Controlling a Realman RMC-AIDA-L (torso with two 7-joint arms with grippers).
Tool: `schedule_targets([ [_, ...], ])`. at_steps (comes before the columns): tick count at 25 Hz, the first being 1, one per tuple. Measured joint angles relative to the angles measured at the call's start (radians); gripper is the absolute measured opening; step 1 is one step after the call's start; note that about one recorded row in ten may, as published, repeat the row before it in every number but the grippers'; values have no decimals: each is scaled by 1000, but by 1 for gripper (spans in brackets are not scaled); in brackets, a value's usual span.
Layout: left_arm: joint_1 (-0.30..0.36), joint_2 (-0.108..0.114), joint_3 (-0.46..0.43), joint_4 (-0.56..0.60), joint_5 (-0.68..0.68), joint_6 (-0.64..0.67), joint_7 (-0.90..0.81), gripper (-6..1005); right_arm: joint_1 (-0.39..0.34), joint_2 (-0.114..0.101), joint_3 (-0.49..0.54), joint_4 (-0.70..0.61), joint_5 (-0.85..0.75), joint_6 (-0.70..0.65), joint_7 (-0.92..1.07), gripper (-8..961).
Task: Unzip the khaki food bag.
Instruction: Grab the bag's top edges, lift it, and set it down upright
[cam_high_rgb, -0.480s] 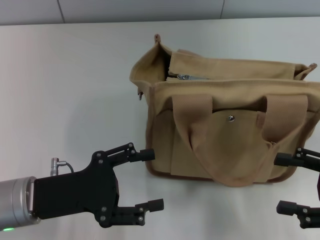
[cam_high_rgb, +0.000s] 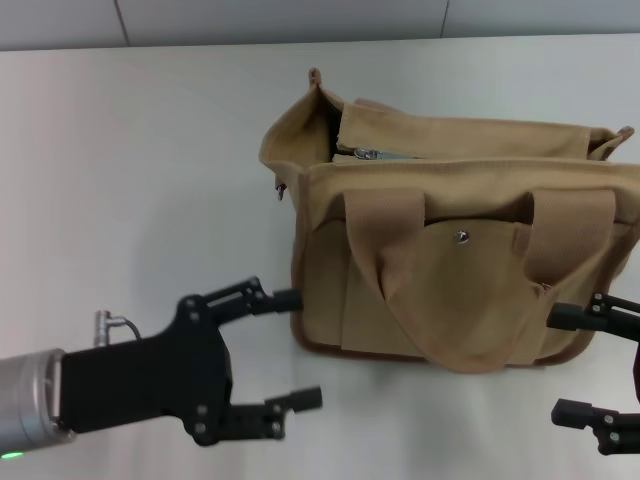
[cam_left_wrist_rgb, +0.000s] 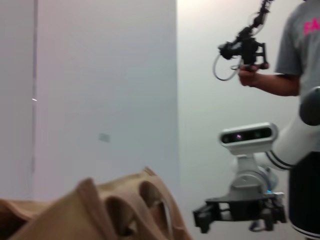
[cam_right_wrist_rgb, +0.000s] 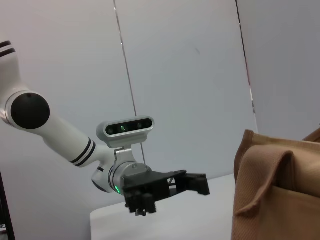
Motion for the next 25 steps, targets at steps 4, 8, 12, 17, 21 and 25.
schedule_targets([
  [4,35,0,-91,-6,-51,-8,38,826,-3,5,4,0,0,0,-1,850],
  [8,50,-1,-128,-16,-75,-17,59,818,-7,7,6,0,1,0,-3,850],
  [12,19,-5,-135,-88,-104,-95,74,811,-9,7,7,0,1,0,-4,849],
  [17,-113,-6,-123,-272,-105,-189,186,802,-10,7,6,0,1,0,-4,849],
  [21,-217,-6,-217,-427,-107,-323,257,794,-11,7,7,0,1,0,-4,848],
  [25,-235,-6,-259,-475,-104,-342,353,787,-15,8,8,0,1,3,-4,848],
])
